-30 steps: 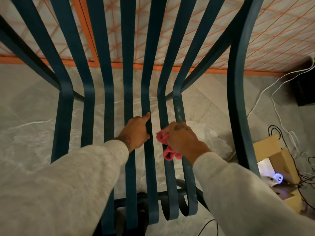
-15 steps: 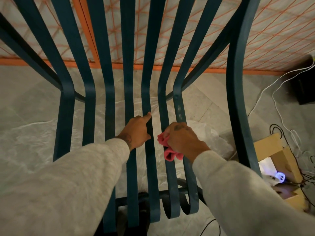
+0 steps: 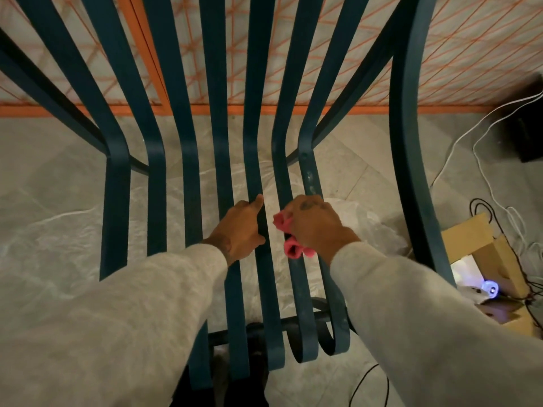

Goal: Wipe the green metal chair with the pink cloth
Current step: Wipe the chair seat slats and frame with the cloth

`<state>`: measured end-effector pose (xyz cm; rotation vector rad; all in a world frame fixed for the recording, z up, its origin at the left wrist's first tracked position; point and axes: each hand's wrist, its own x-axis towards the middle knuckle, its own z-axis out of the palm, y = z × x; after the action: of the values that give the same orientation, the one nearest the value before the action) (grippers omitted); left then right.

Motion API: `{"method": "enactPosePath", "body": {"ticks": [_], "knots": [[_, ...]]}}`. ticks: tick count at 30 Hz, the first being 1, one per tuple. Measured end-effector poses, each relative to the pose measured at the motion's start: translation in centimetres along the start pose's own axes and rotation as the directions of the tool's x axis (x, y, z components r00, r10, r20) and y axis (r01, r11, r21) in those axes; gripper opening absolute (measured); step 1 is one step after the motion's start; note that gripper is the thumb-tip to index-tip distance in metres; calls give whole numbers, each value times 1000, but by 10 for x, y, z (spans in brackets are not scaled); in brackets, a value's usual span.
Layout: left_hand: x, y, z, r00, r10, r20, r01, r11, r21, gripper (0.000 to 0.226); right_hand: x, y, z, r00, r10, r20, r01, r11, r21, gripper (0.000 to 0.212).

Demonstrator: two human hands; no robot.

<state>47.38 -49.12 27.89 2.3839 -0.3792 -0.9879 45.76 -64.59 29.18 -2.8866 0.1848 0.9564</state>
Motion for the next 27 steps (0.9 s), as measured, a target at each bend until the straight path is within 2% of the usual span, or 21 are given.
{"method": "enactPosePath", "body": {"ticks": [2, 4, 6, 10, 12, 14, 16, 18, 19, 20, 22, 23, 24, 27], "knots": [[1, 1, -1, 1000, -4, 8, 4, 1000, 19, 90, 8, -3, -2, 997, -56, -60, 51, 995, -84, 53], [-2, 3, -1, 1000, -11, -4, 11, 1000, 16, 88, 4, -5, -2, 999, -42, -10, 42, 997, -64, 60], [-8, 5, 1, 1000, -4, -22, 4, 1000, 4, 84, -16, -3, -1, 999, 11, 47, -13, 999, 38, 62], [-26, 9, 8, 998, 29, -51, -26, 997, 68, 77, -59, 8, 7, 976, 17, 215, -68, 970, 232, 36], [-33, 10, 9, 997, 36, -61, -31, 997, 74, 77, -67, 18, 2, 962, 43, 269, -166, 876, 453, 28], [-38, 10, 9, 998, 46, -52, -40, 994, 105, 78, -63, 25, 1, 973, 124, 193, -215, 786, 580, 29], [-46, 9, 13, 998, 60, -13, -57, 987, 150, 79, -62, 28, -2, 982, 180, 58, -179, 794, 580, 24], [-54, 8, 22, 998, 58, 8, -58, 980, 190, 81, -55, 29, -7, 990, 130, -62, -79, 853, 516, 22], [-56, 7, 28, 998, 61, 12, -62, 974, 220, 83, -49, 30, -7, 995, 70, -69, -30, 887, 461, 24], [-56, 6, 33, 998, 64, 17, -66, 965, 255, 84, -42, 30, -7, 999, 29, -13, -21, 900, 435, 34], [-56, 5, 39, 997, 74, 6, -72, 949, 307, 86, -28, 24, -2, 985, -88, 146, 54, 973, 224, 76], [-55, 4, 40, 996, 84, -6, -77, 944, 320, 86, -24, 20, 7, 977, -133, 167, 112, 985, 129, 89], [-54, 4, 40, 995, 95, -15, -85, 941, 329, 85, -21, 17, 16, 973, -156, 168, 148, 987, 63, 93], [-55, 6, 39, 992, 121, -38, -99, 929, 356, 81, -25, 19, 37, 982, -176, 71, 175, 984, 30, 83]]}}
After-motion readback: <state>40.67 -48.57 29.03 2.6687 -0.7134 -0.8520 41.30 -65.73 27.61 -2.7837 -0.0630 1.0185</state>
